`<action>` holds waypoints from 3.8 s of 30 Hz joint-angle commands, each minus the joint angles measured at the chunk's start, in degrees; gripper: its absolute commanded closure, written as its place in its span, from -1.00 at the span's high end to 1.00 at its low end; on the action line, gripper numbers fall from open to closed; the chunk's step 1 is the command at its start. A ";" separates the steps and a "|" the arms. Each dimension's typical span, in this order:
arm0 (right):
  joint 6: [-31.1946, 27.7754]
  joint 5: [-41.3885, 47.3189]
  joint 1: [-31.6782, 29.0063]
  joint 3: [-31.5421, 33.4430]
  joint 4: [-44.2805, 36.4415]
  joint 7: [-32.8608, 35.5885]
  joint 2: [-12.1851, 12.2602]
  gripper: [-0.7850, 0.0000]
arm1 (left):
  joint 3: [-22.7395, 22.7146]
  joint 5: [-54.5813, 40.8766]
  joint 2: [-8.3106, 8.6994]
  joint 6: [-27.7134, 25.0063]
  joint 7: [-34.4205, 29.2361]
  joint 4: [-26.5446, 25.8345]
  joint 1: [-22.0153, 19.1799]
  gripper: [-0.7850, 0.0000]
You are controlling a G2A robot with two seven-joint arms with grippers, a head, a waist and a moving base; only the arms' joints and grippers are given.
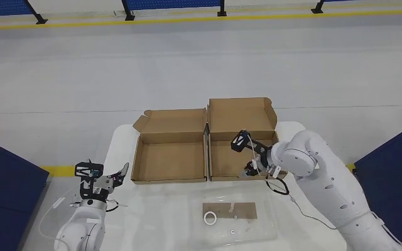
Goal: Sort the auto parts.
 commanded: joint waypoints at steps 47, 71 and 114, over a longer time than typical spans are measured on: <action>1.56 5.25 9.30 -30.64 -7.53 4.43 6.00 1.00 | 0.00 0.00 0.00 0.00 0.00 0.00 0.00 1.00; 1.91 4.41 12.61 -39.46 -1.23 2.87 3.67 1.00 | 0.00 0.00 0.00 0.00 0.00 0.00 0.00 1.00; 2.90 -1.40 10.95 -42.63 8.68 -1.50 -0.93 -0.15 | 0.00 0.00 0.00 0.00 0.00 0.00 0.00 1.00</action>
